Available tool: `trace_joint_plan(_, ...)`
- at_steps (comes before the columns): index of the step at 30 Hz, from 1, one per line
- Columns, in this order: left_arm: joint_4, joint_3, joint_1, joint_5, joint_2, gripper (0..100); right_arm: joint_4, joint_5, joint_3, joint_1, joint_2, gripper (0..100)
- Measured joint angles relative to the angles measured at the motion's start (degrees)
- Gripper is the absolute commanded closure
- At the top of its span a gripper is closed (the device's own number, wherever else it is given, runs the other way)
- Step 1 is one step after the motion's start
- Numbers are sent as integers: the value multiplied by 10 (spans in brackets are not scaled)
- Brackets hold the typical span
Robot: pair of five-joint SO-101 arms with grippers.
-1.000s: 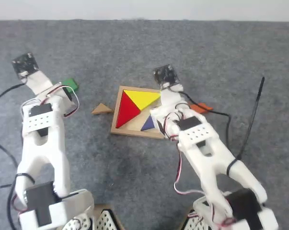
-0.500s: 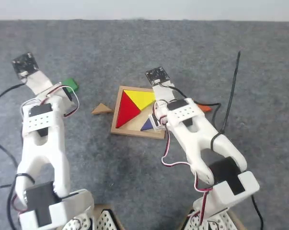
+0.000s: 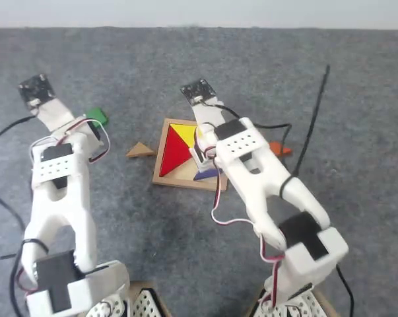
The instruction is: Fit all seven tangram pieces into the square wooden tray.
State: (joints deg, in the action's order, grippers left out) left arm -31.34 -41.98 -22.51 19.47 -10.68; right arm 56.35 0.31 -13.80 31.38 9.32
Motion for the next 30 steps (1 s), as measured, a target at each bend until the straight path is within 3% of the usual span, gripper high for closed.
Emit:
trace_joint_plan(10,0,0,3,0,0,982,-55,0,20,-1,91,991)
trace_joint_plan(21,0,0,3,0,0,982,164,0,162,1,102,991)
trace_joint_plan(30,0,0,3,0,0,982,47,0,200,0,181,991)
